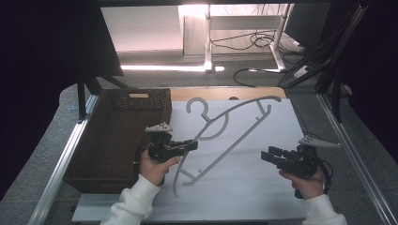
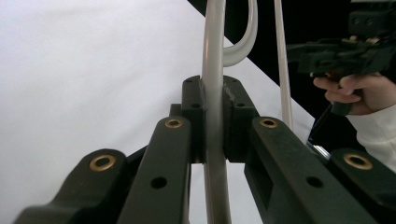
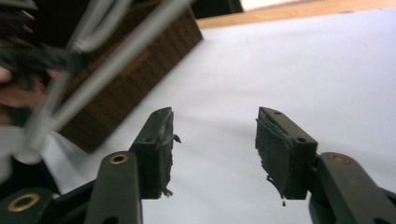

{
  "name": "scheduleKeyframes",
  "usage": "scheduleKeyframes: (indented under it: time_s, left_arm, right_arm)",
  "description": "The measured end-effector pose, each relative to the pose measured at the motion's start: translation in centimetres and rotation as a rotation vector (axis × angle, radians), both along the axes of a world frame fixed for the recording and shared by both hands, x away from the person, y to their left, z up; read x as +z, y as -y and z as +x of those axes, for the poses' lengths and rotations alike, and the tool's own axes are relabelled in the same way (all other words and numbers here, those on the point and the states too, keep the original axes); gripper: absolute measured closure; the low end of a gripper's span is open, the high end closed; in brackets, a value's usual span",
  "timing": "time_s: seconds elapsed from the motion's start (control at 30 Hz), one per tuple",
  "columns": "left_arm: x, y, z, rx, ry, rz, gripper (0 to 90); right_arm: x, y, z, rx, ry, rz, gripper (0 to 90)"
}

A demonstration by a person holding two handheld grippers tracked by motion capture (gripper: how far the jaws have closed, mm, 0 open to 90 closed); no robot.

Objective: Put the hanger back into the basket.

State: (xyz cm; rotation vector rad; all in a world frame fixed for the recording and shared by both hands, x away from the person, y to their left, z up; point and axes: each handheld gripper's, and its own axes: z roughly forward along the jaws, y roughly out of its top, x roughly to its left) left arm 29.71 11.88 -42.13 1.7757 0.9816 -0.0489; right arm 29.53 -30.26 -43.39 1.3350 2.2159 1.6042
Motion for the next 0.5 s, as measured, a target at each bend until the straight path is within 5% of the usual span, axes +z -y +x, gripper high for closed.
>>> scheduleKeyframes:
  time_s: [0.23, 0.5]
  left_arm:
    - [0.8, -1.2, -0.6, 0.017, 0.028, 0.012, 82.2]
    - [1.8, -3.2, -1.0, 0.050, 0.054, -0.001, 82.2]
  right_arm:
    - [-0.8, -0.1, 0.1, -0.016, 0.016, -0.091, 39.0]
    - [-1.2, 0.1, 0.2, -0.028, 0.012, -0.117, 37.2]
